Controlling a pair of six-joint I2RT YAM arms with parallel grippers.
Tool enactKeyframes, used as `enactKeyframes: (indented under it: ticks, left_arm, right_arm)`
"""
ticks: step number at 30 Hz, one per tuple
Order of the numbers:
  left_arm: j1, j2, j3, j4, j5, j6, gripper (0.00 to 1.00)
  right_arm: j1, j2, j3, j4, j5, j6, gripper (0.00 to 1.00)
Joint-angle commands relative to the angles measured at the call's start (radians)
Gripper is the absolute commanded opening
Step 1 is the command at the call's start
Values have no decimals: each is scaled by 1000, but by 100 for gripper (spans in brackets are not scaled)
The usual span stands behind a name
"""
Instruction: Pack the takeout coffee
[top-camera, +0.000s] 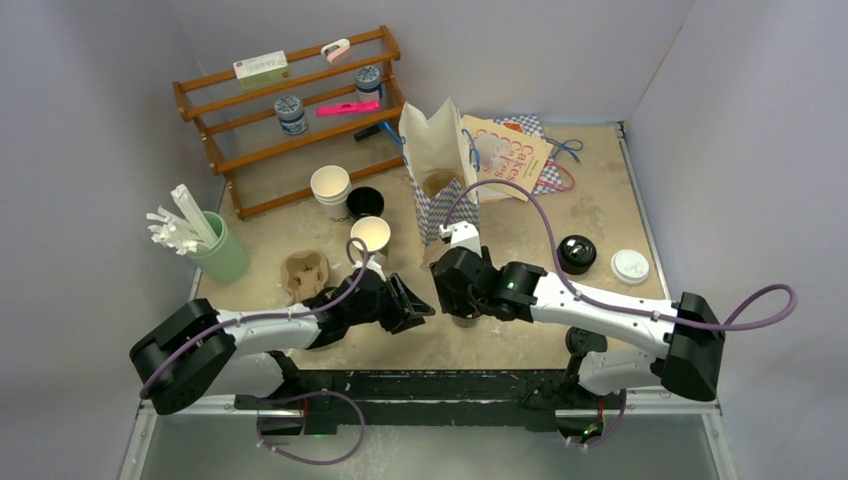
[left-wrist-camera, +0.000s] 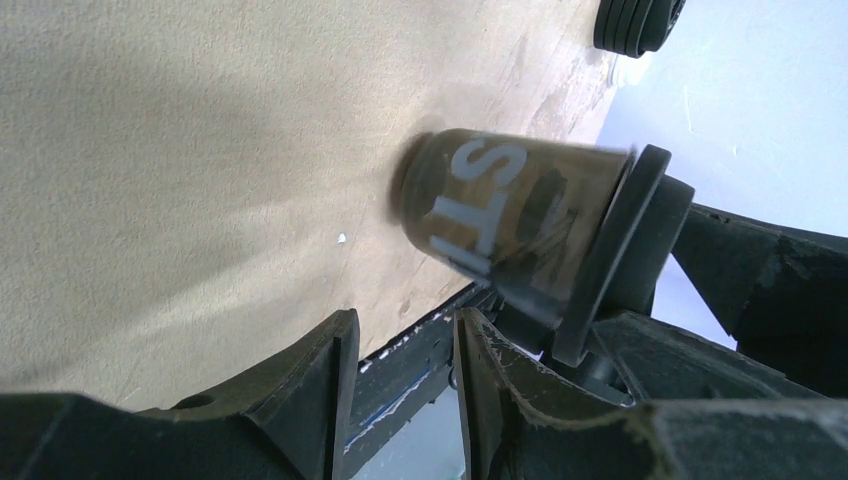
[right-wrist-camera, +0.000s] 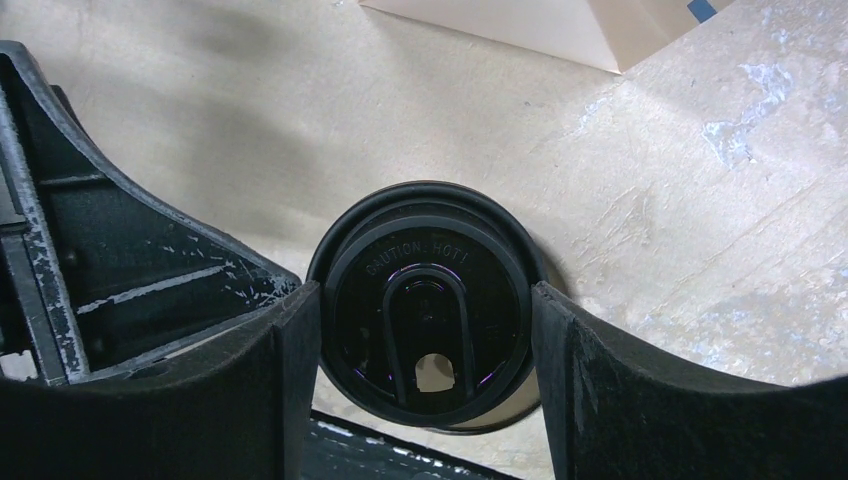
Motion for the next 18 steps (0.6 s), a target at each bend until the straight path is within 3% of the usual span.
enactKeyframes:
  ticks: [1,18]
  left_arm:
    - [4,14,41,21,1,32,41]
    - [6,39,111,-9,6,104,40]
  right_arm:
    - [6,-13,1,11,21,-15,52]
    - [6,-138,-32,-53,13,6,52]
